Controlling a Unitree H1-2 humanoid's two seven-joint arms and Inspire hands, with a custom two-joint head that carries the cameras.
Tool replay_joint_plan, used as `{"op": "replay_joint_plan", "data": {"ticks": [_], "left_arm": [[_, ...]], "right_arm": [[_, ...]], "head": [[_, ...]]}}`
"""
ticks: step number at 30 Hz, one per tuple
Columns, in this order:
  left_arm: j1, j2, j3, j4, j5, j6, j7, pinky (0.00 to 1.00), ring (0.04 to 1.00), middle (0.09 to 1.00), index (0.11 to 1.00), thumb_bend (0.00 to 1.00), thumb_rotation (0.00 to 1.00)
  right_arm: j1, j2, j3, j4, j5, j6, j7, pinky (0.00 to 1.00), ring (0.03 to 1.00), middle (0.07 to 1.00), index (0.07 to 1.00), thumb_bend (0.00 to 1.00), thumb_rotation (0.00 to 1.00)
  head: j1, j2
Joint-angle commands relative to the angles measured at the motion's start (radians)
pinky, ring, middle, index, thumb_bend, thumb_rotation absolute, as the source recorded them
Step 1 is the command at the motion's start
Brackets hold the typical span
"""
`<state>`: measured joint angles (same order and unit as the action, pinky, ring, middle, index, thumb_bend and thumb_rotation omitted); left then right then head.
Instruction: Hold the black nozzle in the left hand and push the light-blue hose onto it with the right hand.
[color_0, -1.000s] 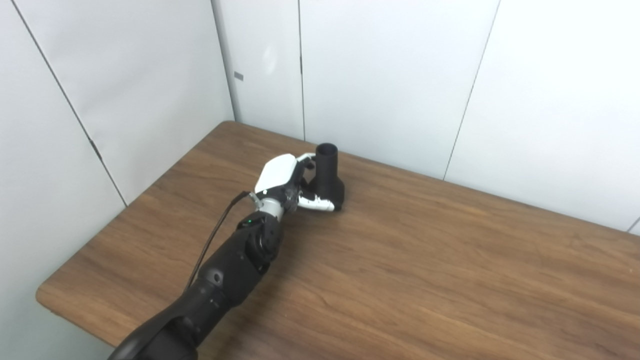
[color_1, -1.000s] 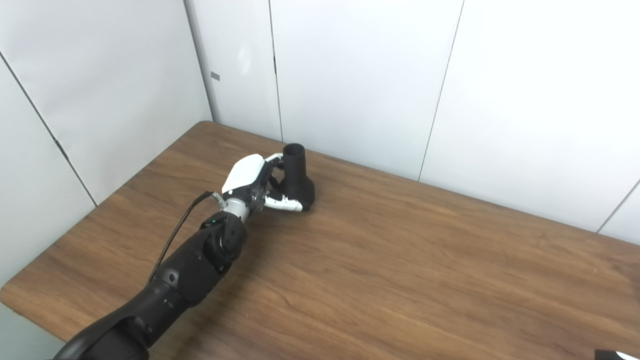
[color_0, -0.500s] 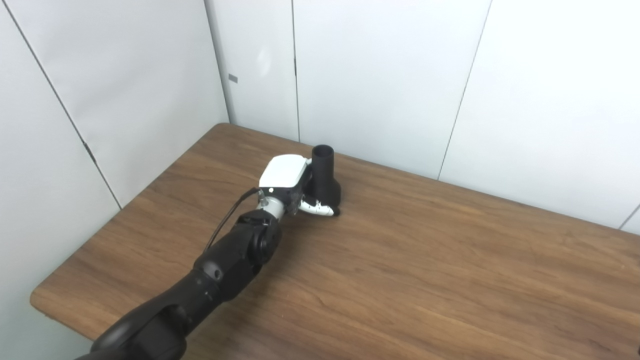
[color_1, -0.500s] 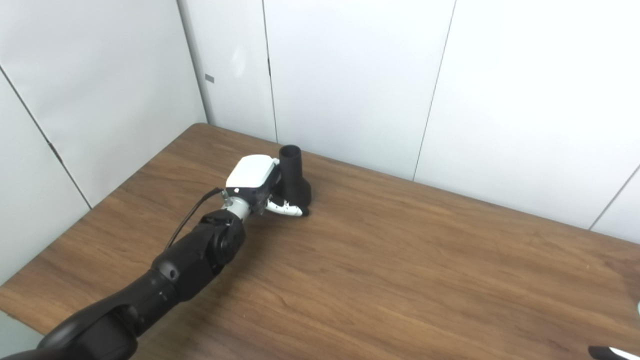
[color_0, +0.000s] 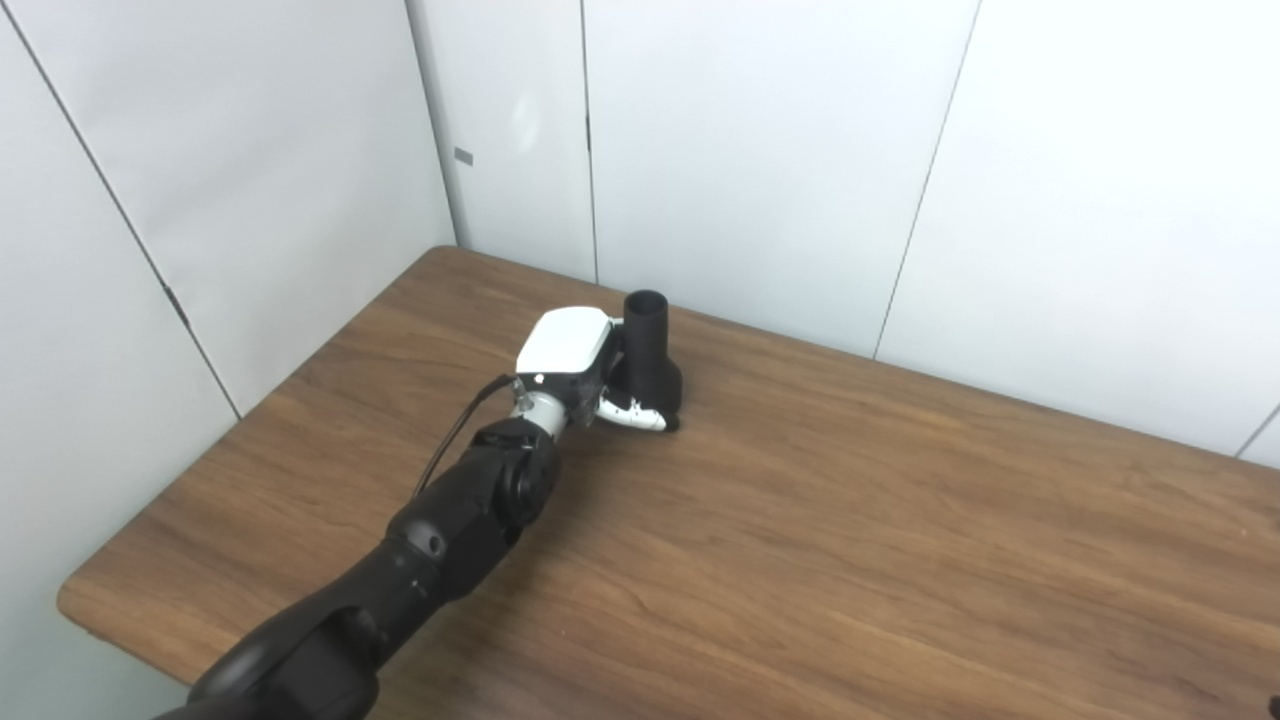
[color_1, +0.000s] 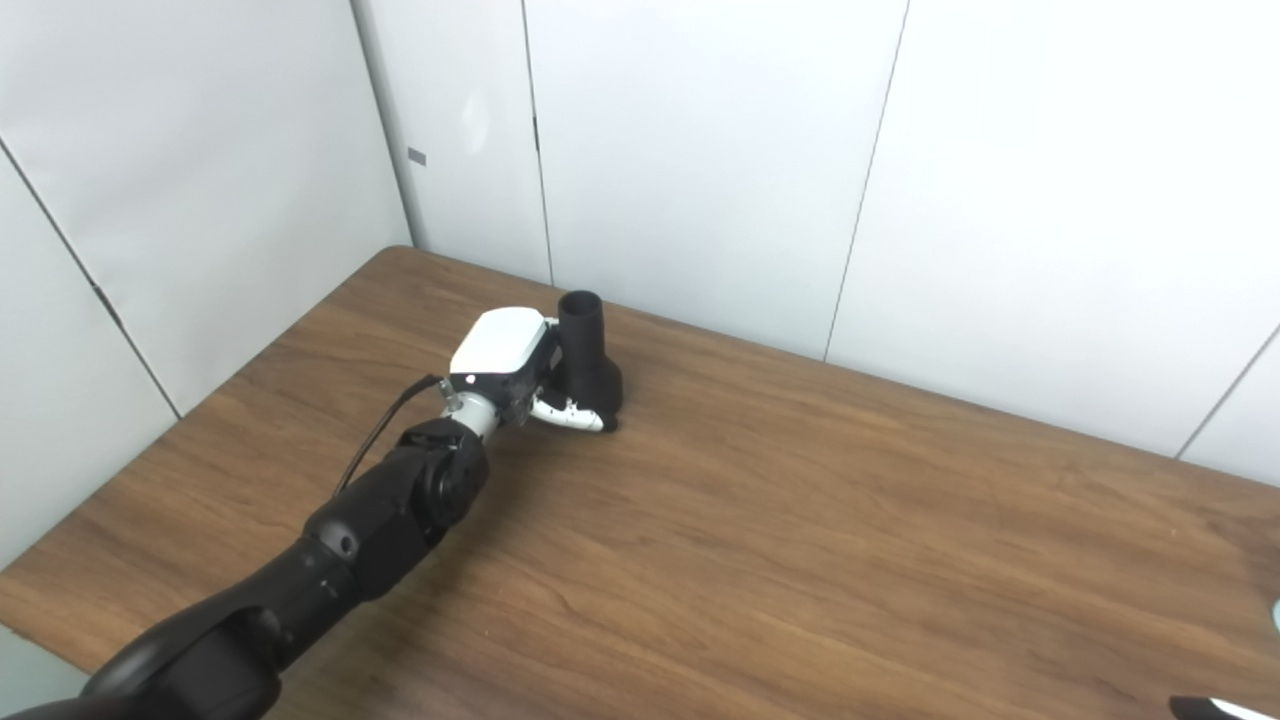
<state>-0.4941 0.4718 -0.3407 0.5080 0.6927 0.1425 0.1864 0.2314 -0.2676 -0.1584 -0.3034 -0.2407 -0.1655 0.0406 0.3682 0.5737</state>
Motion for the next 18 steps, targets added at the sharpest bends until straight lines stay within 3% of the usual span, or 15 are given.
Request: {"op": "replay_joint_plan", "data": {"ticks": [1, 2, 3, 5, 9, 11, 18], "left_arm": [[0.122, -0.082, -0.059, 0.111, -0.063, -0.057, -0.122, 0.6, 0.657, 0.623, 0.564, 0.93, 0.08], [0.127, -0.087, -0.053, 0.121, -0.064, -0.078, -0.091, 0.52, 0.575, 0.581, 0.519, 0.69, 0.06], [0.132, -0.091, -0.049, 0.129, -0.062, -0.094, -0.063, 0.48, 0.526, 0.541, 0.5, 0.61, 0.03], [0.137, -0.1, -0.048, 0.156, -0.048, -0.128, 0.007, 0.39, 0.44, 0.487, 0.495, 0.54, 0.01], [0.14, -0.109, -0.062, 0.194, -0.019, -0.149, 0.092, 0.26, 0.335, 0.441, 0.503, 0.52, 0.0], [0.141, -0.109, -0.072, 0.207, -0.011, -0.158, 0.113, 0.26, 0.34, 0.432, 0.509, 0.52, 0.0], [0.148, -0.101, -0.096, 0.211, -0.001, -0.166, 0.121, 0.19, 0.247, 0.471, 0.485, 0.53, 0.0]], "right_arm": [[-0.004, -0.027, -0.016, -0.05, 0.018, -0.014, -0.001, 0.4, 0.565, 0.671, 0.625, 0.38, 0.59], [-0.004, -0.028, -0.016, -0.05, 0.021, -0.015, 0.001, 0.4, 0.562, 0.672, 0.627, 0.38, 0.59], [-0.004, -0.029, -0.017, -0.051, 0.024, -0.016, 0.002, 0.4, 0.558, 0.671, 0.627, 0.38, 0.59], [-0.003, -0.029, -0.017, -0.056, 0.027, -0.012, 0.005, 0.39, 0.552, 0.672, 0.628, 0.38, 0.59], [-0.001, -0.03, -0.02, -0.065, 0.027, -0.005, 0.01, 0.41, 0.569, 0.672, 0.624, 0.37, 0.58], [-0.001, -0.029, -0.022, -0.07, 0.026, 0.002, 0.014, 0.41, 0.566, 0.675, 0.626, 0.37, 0.56], [-0.004, -0.03, -0.025, -0.067, 0.038, -0.004, 0.02, 0.38, 0.551, 0.673, 0.626, 0.36, 0.53]], "head": [[0.0, 0.005], [0.0, 0.005], [-0.003, 0.008], [-0.003, 0.008], [-0.003, 0.015], [-0.003, 0.015], [-0.005, 0.018]]}}
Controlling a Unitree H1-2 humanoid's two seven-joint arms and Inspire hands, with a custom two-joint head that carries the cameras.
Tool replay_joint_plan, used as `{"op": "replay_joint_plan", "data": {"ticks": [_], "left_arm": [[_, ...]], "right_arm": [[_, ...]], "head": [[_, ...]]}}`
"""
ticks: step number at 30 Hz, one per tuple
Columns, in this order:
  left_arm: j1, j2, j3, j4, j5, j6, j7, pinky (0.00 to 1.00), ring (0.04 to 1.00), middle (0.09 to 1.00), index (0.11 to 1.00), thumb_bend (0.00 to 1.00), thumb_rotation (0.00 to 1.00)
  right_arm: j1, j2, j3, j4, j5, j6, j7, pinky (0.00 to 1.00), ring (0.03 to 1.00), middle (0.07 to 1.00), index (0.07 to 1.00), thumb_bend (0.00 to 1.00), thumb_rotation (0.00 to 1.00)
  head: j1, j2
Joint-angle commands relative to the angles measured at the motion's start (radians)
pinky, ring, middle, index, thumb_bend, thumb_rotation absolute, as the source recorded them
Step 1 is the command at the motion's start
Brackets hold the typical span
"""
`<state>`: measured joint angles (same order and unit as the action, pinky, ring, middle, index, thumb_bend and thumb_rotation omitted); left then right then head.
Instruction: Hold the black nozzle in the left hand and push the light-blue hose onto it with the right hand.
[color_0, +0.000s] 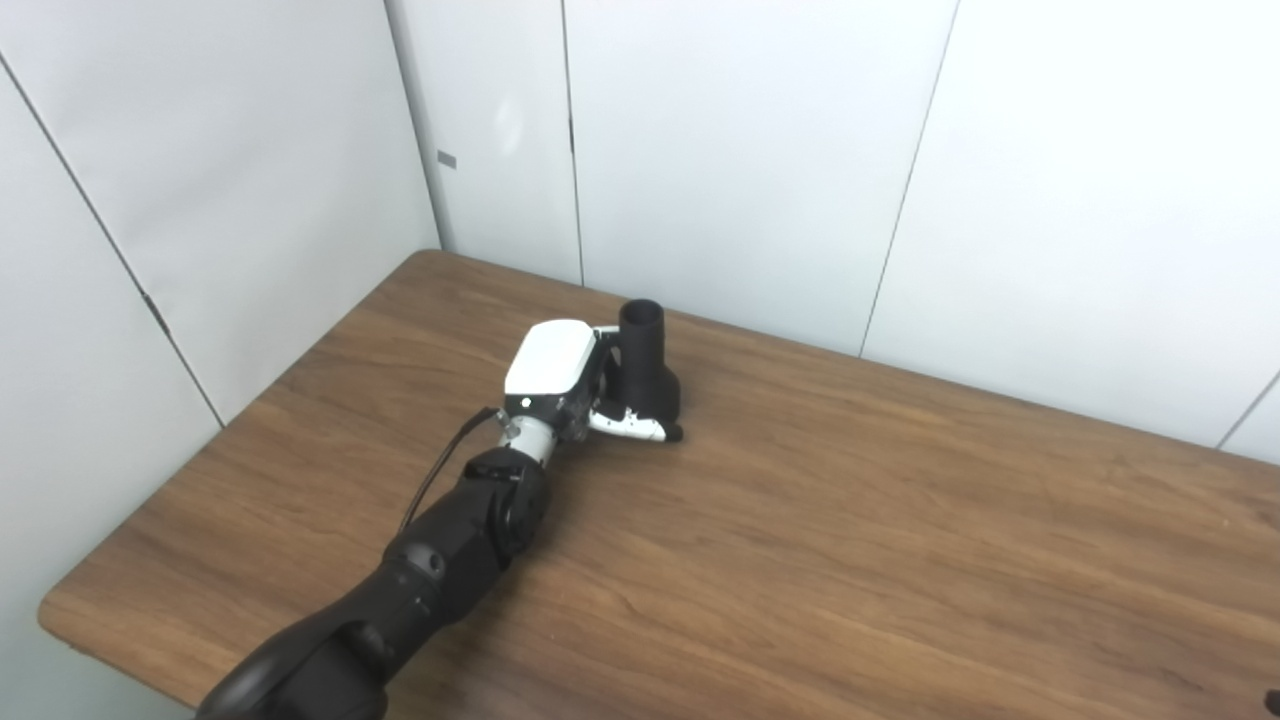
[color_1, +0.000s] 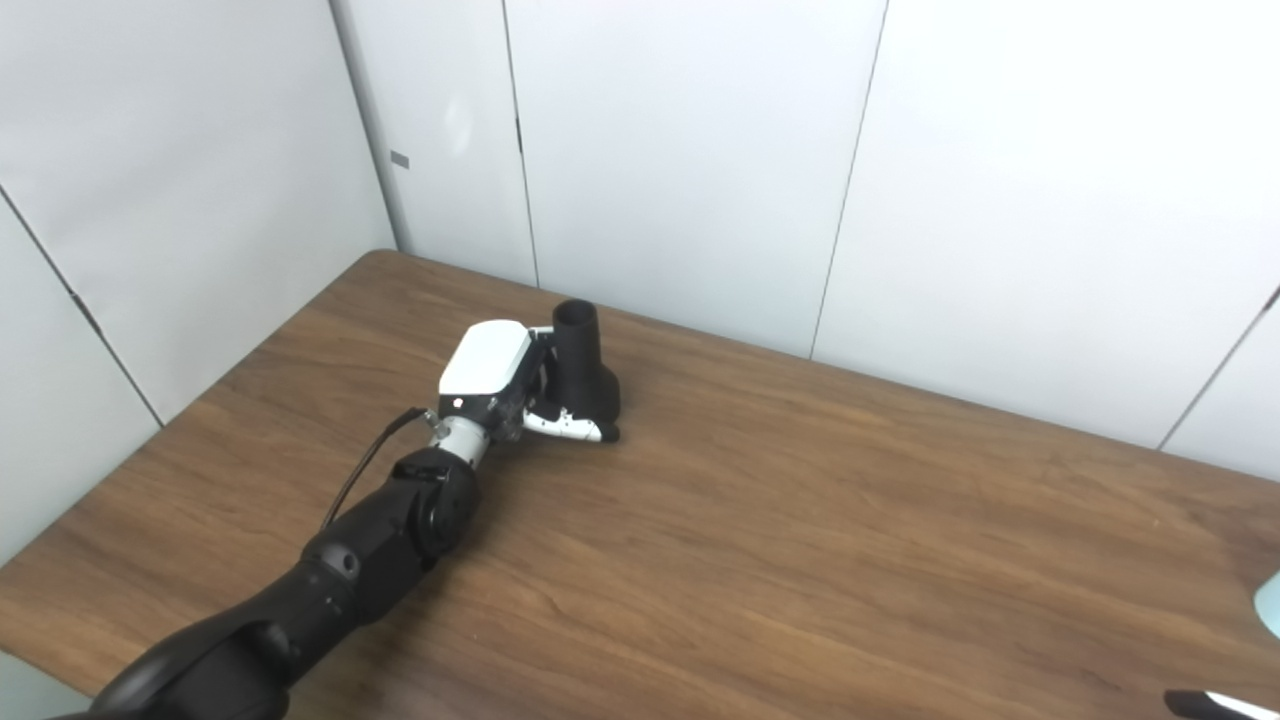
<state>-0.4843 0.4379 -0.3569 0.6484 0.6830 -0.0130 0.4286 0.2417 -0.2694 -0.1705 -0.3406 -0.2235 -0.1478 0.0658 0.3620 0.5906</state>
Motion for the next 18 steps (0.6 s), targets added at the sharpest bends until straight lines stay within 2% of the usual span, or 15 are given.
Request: {"op": "replay_joint_plan", "data": {"ticks": [1, 6, 8, 10, 11, 13, 14, 15, 16, 18], "left_arm": [[0.138, -0.066, -0.082, 0.07, 0.009, -0.01, -0.121, 0.19, 0.245, 0.471, 0.485, 0.53, 0.0], [0.148, -0.063, -0.086, 0.077, 0.012, -0.041, -0.08, 0.16, 0.209, 0.471, 0.486, 0.53, 0.0], [0.152, -0.054, -0.093, 0.072, 0.019, -0.058, -0.061, 0.14, 0.194, 0.471, 0.485, 0.53, 0.0], [0.157, -0.038, -0.109, 0.059, 0.041, -0.071, -0.04, 0.14, 0.186, 0.471, 0.485, 0.53, 0.0], [0.159, -0.032, -0.115, 0.055, 0.046, -0.076, -0.035, 0.15, 0.194, 0.471, 0.485, 0.53, 0.0], [0.167, -0.019, -0.117, 0.044, 0.045, -0.1, -0.022, 0.17, 0.204, 0.471, 0.485, 0.53, 0.0], [0.171, -0.015, -0.116, 0.037, 0.044, -0.111, -0.016, 0.13, 0.174, 0.342, 0.485, 0.52, 0.02], [0.177, -0.009, -0.113, 0.023, 0.038, -0.126, -0.019, 0.12, 0.158, 0.275, 0.485, 0.52, 0.03], [0.185, -0.002, -0.111, 0.006, 0.031, -0.147, -0.023, 0.1, 0.148, 0.237, 0.485, 0.52, 0.04], [0.195, 0.009, -0.108, -0.017, 0.019, -0.2, -0.026, 0.09, 0.14, 0.218, 0.485, 0.52, 0.04]], "right_arm": [[-0.014, -0.028, -0.013, -0.03, 0.022, -0.021, -0.004, 0.38, 0.55, 0.673, 0.626, 0.37, 0.54], [-0.017, -0.025, -0.014, -0.022, 0.011, -0.03, -0.005, 0.41, 0.569, 0.671, 0.62, 0.35, 0.51], [-0.018, -0.02, -0.013, -0.022, 0.001, -0.026, -0.008, 0.39, 0.557, 0.666, 0.617, 0.36, 0.53], [-0.019, -0.012, -0.01, -0.022, -0.003, -0.032, -0.013, 0.38, 0.552, 0.656, 0.616, 0.37, 0.52], [-0.019, -0.009, -0.009, -0.023, -0.004, -0.034, -0.014, 0.38, 0.548, 0.648, 0.615, 0.37, 0.51], [-0.019, 0.004, -0.004, -0.045, -0.017, -0.019, -0.015, 0.37, 0.544, 0.64, 0.615, 0.36, 0.49], [-0.019, 0.008, -0.003, -0.059, -0.023, -0.007, -0.014, 0.35, 0.518, 0.633, 0.618, 0.35, 0.46], [-0.022, 0.014, -0.004, -0.08, -0.042, 0.006, -0.017, 0.33, 0.505, 0.629, 0.62, 0.35, 0.45], [-0.026, 0.02, -0.007, -0.099, -0.069, 0.012, -0.025, 0.3, 0.465, 0.626, 0.631, 0.34, 0.42], [-0.034, 0.025, -0.014, -0.117, -0.116, 0.008, -0.04, 0.33, 0.488, 0.634, 0.639, 0.34, 0.4]], "head": [[0.001, 0.001], [-0.024, -0.001], [-0.036, -0.003], [-0.092, 0.003], [-0.092, 0.003], [-0.178, 0.006], [-0.178, 0.006], [-0.232, 0.006], [-0.265, 0.004], [-0.304, 0.001]]}}
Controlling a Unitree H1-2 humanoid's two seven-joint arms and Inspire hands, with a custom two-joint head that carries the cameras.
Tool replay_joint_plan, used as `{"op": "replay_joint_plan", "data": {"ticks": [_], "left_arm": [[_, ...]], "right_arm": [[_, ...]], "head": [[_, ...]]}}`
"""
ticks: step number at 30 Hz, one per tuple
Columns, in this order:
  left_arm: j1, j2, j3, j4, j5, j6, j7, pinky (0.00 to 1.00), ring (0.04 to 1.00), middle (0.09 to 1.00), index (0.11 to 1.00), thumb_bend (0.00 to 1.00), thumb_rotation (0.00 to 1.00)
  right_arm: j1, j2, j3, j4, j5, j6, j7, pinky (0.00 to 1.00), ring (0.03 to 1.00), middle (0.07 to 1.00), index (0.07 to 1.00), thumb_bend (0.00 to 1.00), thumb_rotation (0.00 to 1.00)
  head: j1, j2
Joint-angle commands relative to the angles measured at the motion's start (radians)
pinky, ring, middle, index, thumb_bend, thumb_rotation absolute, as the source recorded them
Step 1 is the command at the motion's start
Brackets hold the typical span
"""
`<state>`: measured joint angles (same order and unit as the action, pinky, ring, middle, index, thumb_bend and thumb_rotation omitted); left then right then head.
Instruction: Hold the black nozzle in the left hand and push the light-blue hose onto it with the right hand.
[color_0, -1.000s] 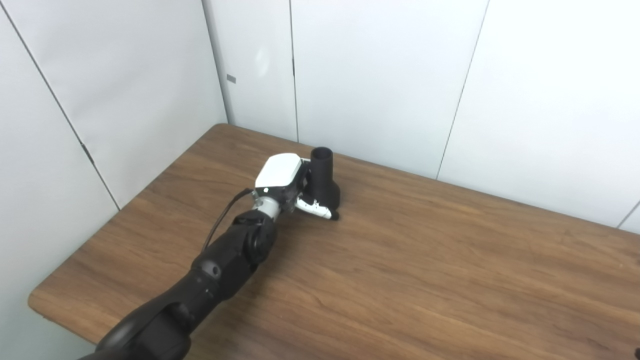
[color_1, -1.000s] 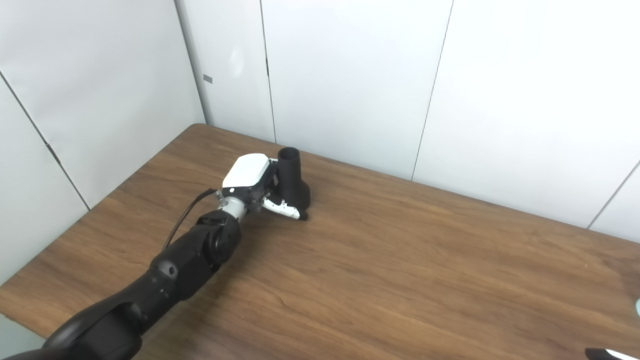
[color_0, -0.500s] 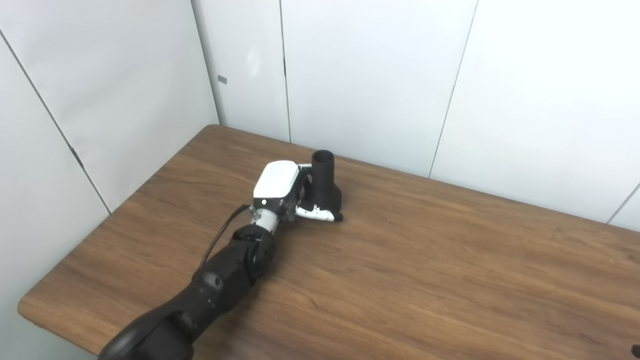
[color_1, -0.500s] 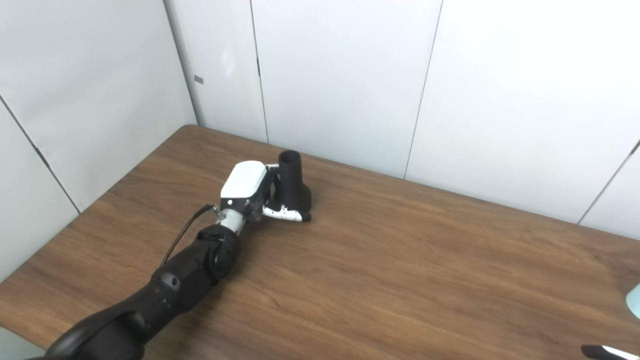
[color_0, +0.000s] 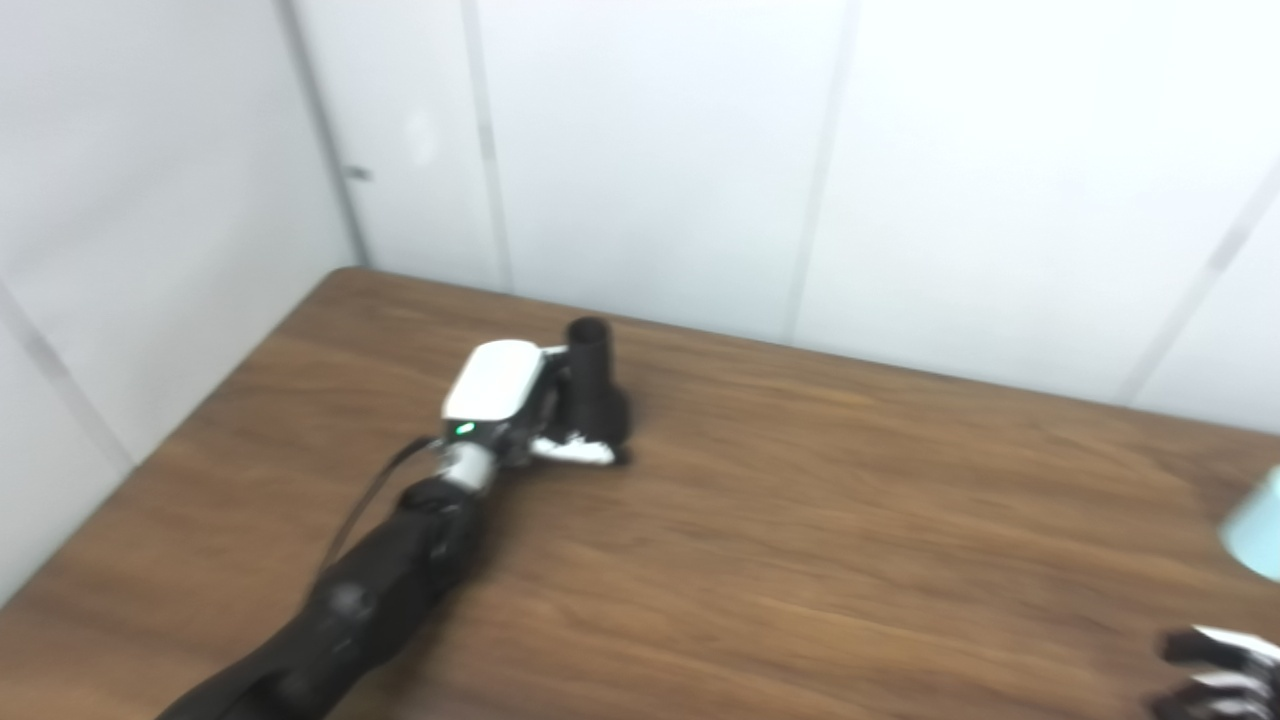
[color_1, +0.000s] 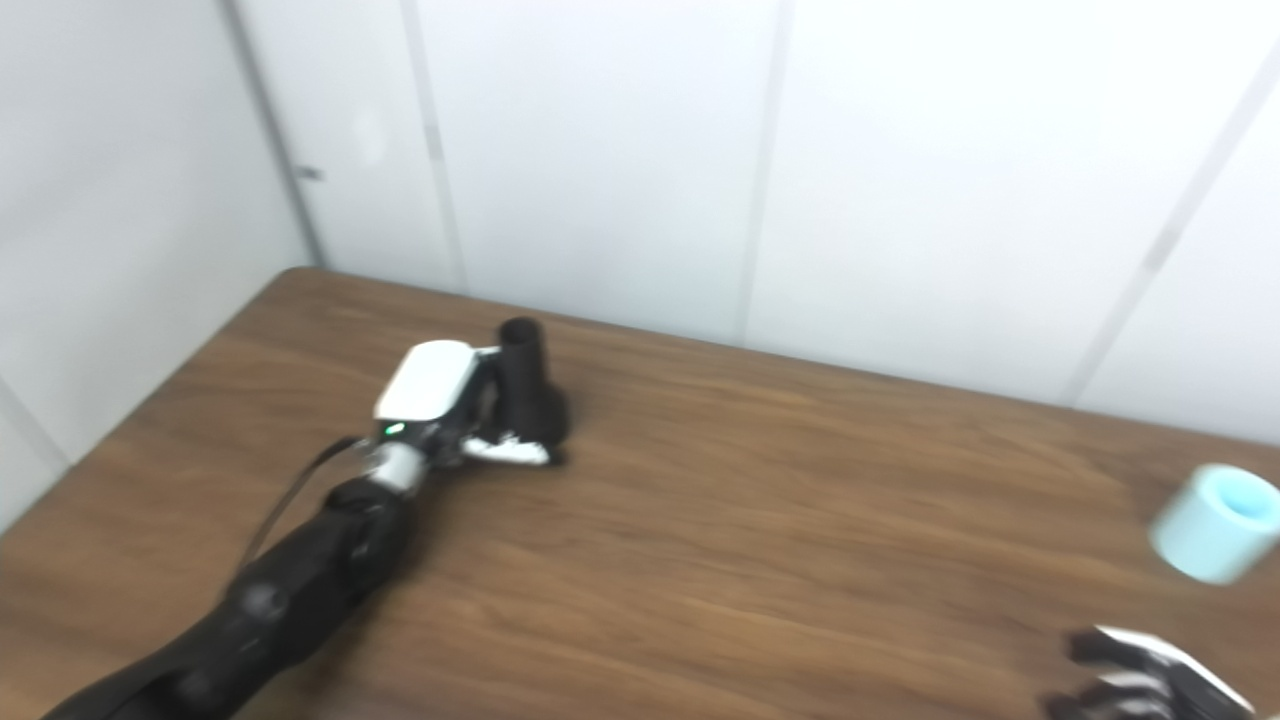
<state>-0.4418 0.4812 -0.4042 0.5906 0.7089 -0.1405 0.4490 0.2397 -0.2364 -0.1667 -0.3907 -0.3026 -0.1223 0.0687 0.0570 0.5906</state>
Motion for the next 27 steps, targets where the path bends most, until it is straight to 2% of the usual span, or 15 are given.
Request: {"op": "replay_joint_plan", "data": {"ticks": [1, 3, 4, 6, 7, 8, 9, 11, 14, 17, 18, 20, 22, 23, 27], "left_arm": [[0.158, -0.028, -0.06, 0.027, -0.011, -0.106, -0.045, 0.09, 0.137, 0.21, 0.485, 0.52, 0.04], [0.167, -0.022, -0.057, 0.005, -0.011, -0.154, -0.046, 0.1, 0.145, 0.216, 0.485, 0.52, 0.04], [0.173, -0.023, -0.054, -0.011, -0.012, -0.167, -0.054, 0.09, 0.141, 0.21, 0.485, 0.52, 0.04], [0.182, -0.026, -0.049, -0.037, -0.013, -0.184, -0.073, 0.09, 0.135, 0.202, 0.485, 0.52, 0.04], [0.184, -0.027, -0.046, -0.043, -0.013, -0.189, -0.082, 0.09, 0.136, 0.205, 0.485, 0.52, 0.04], [0.188, -0.028, -0.045, -0.06, -0.013, -0.195, -0.094, 0.09, 0.136, 0.206, 0.485, 0.52, 0.04], [0.192, -0.03, -0.042, -0.072, -0.014, -0.206, -0.103, 0.1, 0.14, 0.211, 0.486, 0.52, 0.04], [0.195, -0.037, -0.048, -0.091, 0.001, -0.243, -0.104, 0.1, 0.143, 0.209, 0.485, 0.52, 0.04], [0.192, -0.05, -0.068, -0.104, 0.027, -0.303, -0.107, 0.1, 0.144, 0.208, 0.485, 0.52, 0.04], [0.19, -0.062, -0.106, -0.126, 0.041, -0.327, -0.113, 0.1, 0.155, 0.235, 0.485, 0.52, 0.04], [0.188, -0.066, -0.129, -0.129, 0.051, -0.329, -0.103, 0.2, 0.284, 0.399, 0.492, 0.52, 0.01], [0.184, -0.073, -0.168, -0.133, 0.066, -0.329, -0.09, 0.25, 0.341, 0.458, 0.487, 0.52, 0.0], [0.181, -0.077, -0.195, -0.134, 0.071, -0.329, -0.086, 0.31, 0.391, 0.478, 0.486, 0.52, 0.0], [0.179, -0.078, -0.209, -0.136, 0.071, -0.329, -0.085, 0.33, 0.411, 0.477, 0.493, 0.52, 0.0], [0.177, -0.089, -0.271, -0.149, 0.093, -0.329, -0.063, 0.35, 0.436, 0.469, 0.505, 0.52, 0.0]], "right_arm": [[-0.035, -0.008, -0.026, -0.079, -0.056, -0.016, -0.05, 0.42, 0.564, 0.645, 0.627, 0.34, 0.37], [-0.037, -0.002, -0.043, -0.102, -0.094, 0.005, -0.058, 0.49, 0.612, 0.655, 0.617, 0.35, 0.34], [-0.037, 0.004, -0.056, -0.119, -0.114, 0.026, -0.064, 0.48, 0.606, 0.651, 0.611, 0.35, 0.28], [-0.038, 0.016, -0.076, -0.143, -0.14, 0.054, -0.077, 0.38, 0.536, 0.609, 0.606, 0.36, 0.2], [-0.039, 0.023, -0.081, -0.151, -0.148, 0.063, -0.082, 0.28, 0.436, 0.59, 0.603, 0.38, 0.11], [-0.041, 0.028, -0.091, -0.157, -0.151, 0.067, -0.091, 0.24, 0.402, 0.584, 0.601, 0.39, 0.08], [-0.043, 0.035, -0.098, -0.163, -0.155, 0.075, -0.101, 0.22, 0.376, 0.572, 0.597, 0.43, 0.02], [-0.048, 0.041, -0.116, -0.175, -0.16, 0.088, -0.118, 0.28, 0.436, 0.59, 0.591, 0.46, 0.01], [-0.059, 0.041, -0.137, -0.184, -0.18, 0.099, -0.138, 0.33, 0.495, 0.6, 0.591, 0.48, 0.0], [-0.077, 0.049, -0.157, -0.191, -0.178, 0.137, -0.15, 0.37, 0.527, 0.603, 0.591, 0.5, 0.0], [-0.086, 0.053, -0.165, -0.191, -0.178, 0.153, -0.156, 0.37, 0.531, 0.612, 0.607, 0.52, 0.01], [-0.1, 0.056, -0.174, -0.188, -0.181, 0.172, -0.167, 0.37, 0.534, 0.612, 0.613, 0.54, 0.01], [-0.109, 0.055, -0.175, -0.183, -0.195, 0.182, -0.176, 0.29, 0.443, 0.553, 0.63, 0.56, 0.05], [-0.115, 0.056, -0.175, -0.181, -0.204, 0.189, -0.18, 0.33, 0.48, 0.578, 0.637, 0.58, 0.1], [-0.142, 0.067, -0.177, -0.158, -0.231, 0.21, -0.21, 0.46, 0.627, 0.69, 0.675, 0.66, 0.2]], "head": [[-0.02, 0.001], [-0.045, -0.002], [-0.061, -0.004], [-0.084, -0.007], [-0.098, -0.009], [-0.105, -0.011], [-0.118, -0.014], [-0.138, -0.016], [-0.164, -0.021], [-0.185, -0.025], [-0.191, -0.027], [-0.198, -0.03], [-0.203, -0.032], [-0.211, -0.034], [-0.241, -0.039]]}}
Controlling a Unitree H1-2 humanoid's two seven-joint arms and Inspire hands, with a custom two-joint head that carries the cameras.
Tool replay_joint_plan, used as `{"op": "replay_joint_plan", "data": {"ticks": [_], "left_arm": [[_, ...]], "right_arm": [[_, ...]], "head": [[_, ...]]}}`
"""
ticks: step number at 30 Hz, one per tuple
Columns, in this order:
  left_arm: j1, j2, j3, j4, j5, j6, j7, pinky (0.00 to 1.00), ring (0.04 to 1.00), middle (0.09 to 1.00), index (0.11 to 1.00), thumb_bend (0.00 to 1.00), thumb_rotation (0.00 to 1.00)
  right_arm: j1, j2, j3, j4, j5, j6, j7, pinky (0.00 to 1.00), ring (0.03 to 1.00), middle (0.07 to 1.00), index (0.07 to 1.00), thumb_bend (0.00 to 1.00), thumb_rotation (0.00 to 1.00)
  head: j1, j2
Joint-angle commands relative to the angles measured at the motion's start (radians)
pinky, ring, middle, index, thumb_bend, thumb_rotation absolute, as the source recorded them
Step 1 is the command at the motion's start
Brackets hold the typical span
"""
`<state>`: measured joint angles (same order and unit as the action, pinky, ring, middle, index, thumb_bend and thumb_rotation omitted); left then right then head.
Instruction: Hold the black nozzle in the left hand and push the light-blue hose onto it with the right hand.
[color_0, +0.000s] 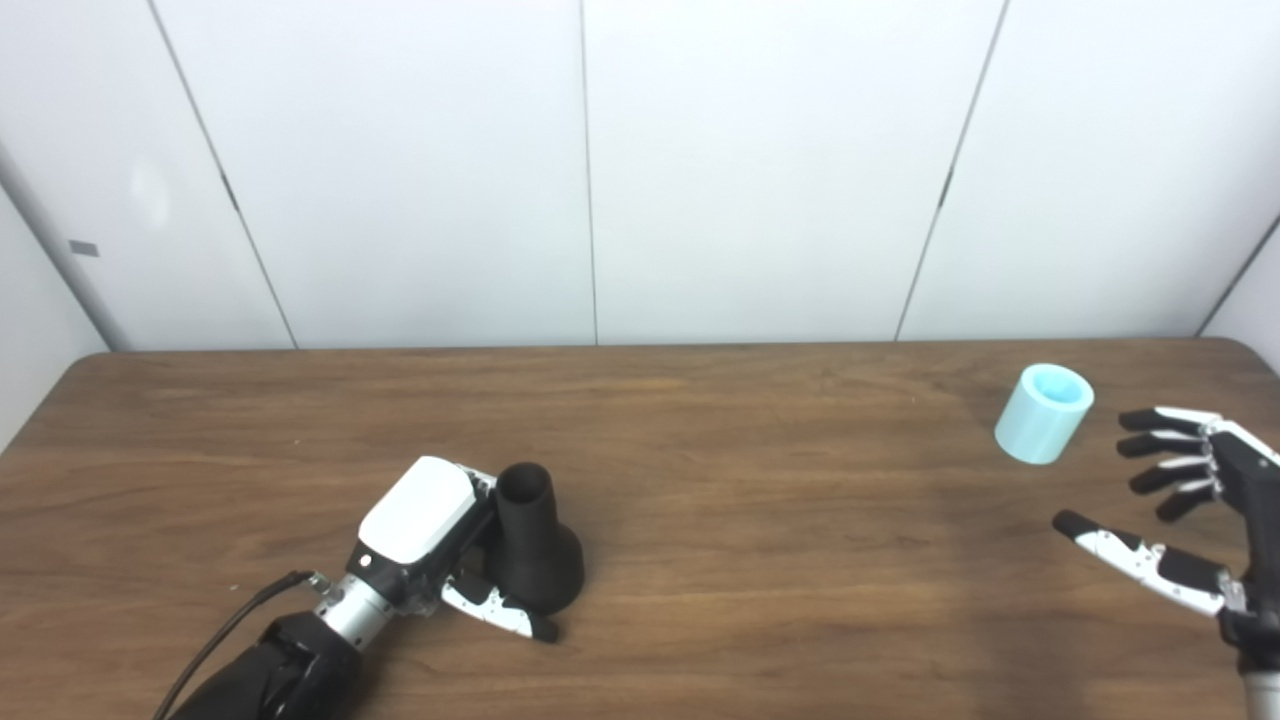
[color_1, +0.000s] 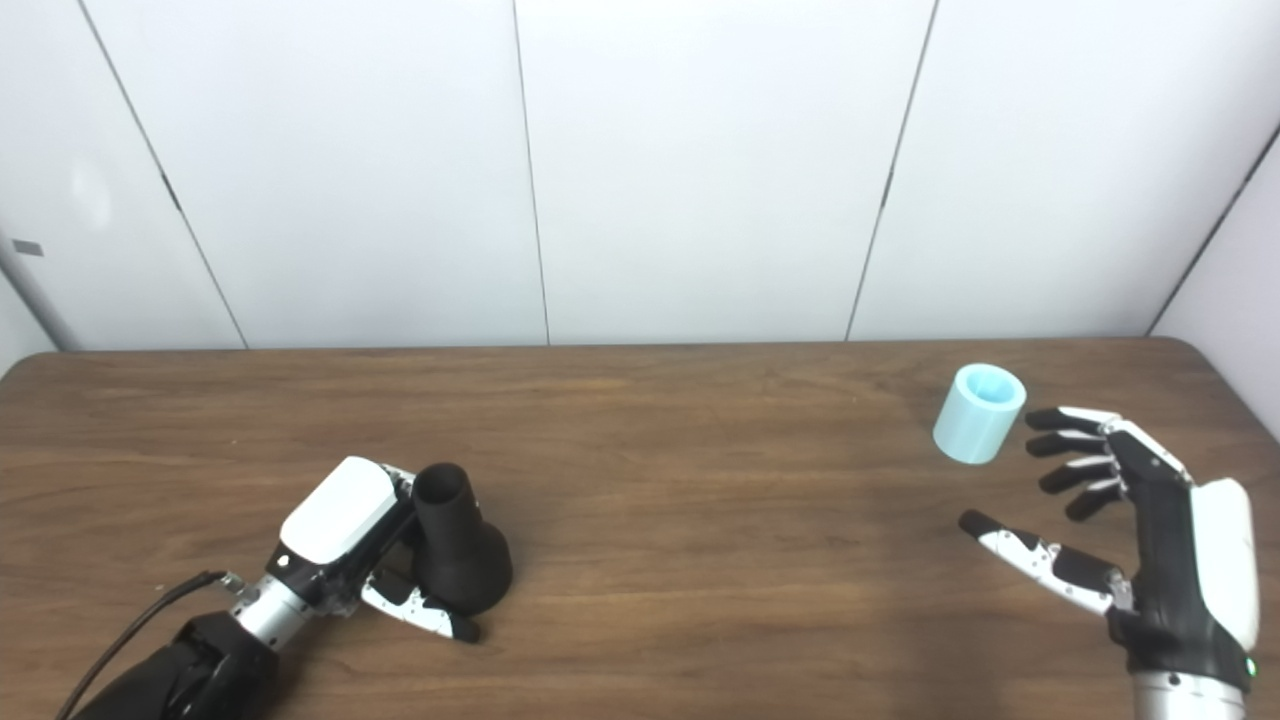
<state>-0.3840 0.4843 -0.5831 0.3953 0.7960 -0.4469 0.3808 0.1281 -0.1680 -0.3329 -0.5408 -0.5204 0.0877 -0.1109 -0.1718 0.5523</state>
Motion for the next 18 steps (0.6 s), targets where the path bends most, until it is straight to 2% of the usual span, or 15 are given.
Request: {"op": "replay_joint_plan", "data": {"ticks": [1, 3, 4, 6, 7, 9, 10, 12, 13, 14, 18], "left_arm": [[0.119, -0.097, -0.106, 0.042, 0.011, -0.023, 0.011, 0.36, 0.441, 0.466, 0.508, 0.52, 0.0], [0.115, -0.097, -0.139, 0.036, 0.012, -0.023, 0.025, 0.37, 0.449, 0.466, 0.508, 0.52, 0.0], [0.116, -0.1, -0.15, 0.029, 0.017, -0.023, 0.027, 0.37, 0.449, 0.468, 0.506, 0.52, 0.0], [0.116, -0.096, -0.173, 0.019, 0.017, -0.023, 0.031, 0.37, 0.455, 0.472, 0.501, 0.52, 0.0], [0.116, -0.094, -0.185, 0.013, 0.014, -0.023, 0.031, 0.37, 0.457, 0.474, 0.5, 0.52, 0.0], [0.113, -0.081, -0.21, 0.003, 0.004, -0.023, 0.037, 0.37, 0.465, 0.477, 0.496, 0.52, 0.0], [0.111, -0.077, -0.222, -0.003, 0.004, -0.023, 0.043, 0.38, 0.468, 0.477, 0.497, 0.52, 0.0], [0.105, -0.061, -0.248, -0.004, -0.002, -0.023, 0.065, 0.38, 0.47, 0.474, 0.5, 0.52, 0.0], [0.104, -0.055, -0.259, -0.005, -0.006, -0.023, 0.074, 0.37, 0.47, 0.474, 0.5, 0.52, 0.0], [0.102, -0.047, -0.272, -0.006, -0.011, -0.023, 0.084, 0.37, 0.467, 0.475, 0.499, 0.52, 0.0], [0.095, -0.014, -0.319, -0.018, -0.029, -0.023, 0.109, 0.36, 0.462, 0.481, 0.491, 0.52, 0.0]], "right_arm": [[-0.04, 0.001, -0.011, -0.003, -0.025, 0.016, -0.035, 0.49, 0.652, 0.716, 0.693, 0.69, 0.23], [-0.061, 0.011, -0.005, 0.003, -0.055, 0.056, -0.038, 0.54, 0.691, 0.756, 0.738, 0.75, 0.28], [-0.073, 0.011, -0.004, 0.007, -0.062, 0.08, -0.031, 0.57, 0.714, 0.777, 0.767, 0.78, 0.32], [-0.096, 0.012, 0.006, 0.02, -0.079, 0.115, -0.025, 0.64, 0.774, 0.823, 0.832, 0.83, 0.38], [-0.109, 0.006, 0.006, 0.037, -0.076, 0.121, -0.029, 0.63, 0.77, 0.828, 0.854, 0.85, 0.4], [-0.138, 0.008, 0.005, 0.073, -0.048, 0.125, -0.038, 0.67, 0.808, 0.86, 0.901, 0.87, 0.43], [-0.153, 0.004, 0.0, 0.098, -0.027, 0.125, -0.042, 0.72, 0.838, 0.883, 0.927, 0.87, 0.44], [-0.189, 0.003, -0.004, 0.149, -0.005, 0.132, -0.052, 0.78, 0.884, 0.924, 0.964, 0.89, 0.47], [-0.208, 0.004, -0.013, 0.175, 0.018, 0.141, -0.056, 0.78, 0.885, 0.925, 0.969, 0.9, 0.48], [-0.228, 0.005, -0.017, 0.202, 0.027, 0.149, -0.066, 0.81, 0.904, 0.94, 0.979, 0.92, 0.48], [-0.287, 0.002, -0.022, 0.29, 0.052, 0.164, -0.101, 0.78, 0.892, 0.939, 0.976, 0.92, 0.48]], "head": [[-0.012, -0.001], [-0.064, -0.008], [-0.064, -0.008], [-0.151, -0.018], [-0.151, -0.018], [-0.24, -0.03], [-0.24, -0.03], [-0.317, -0.041], [-0.317, -0.041], [-0.356, -0.046], [-0.414, -0.058]]}}
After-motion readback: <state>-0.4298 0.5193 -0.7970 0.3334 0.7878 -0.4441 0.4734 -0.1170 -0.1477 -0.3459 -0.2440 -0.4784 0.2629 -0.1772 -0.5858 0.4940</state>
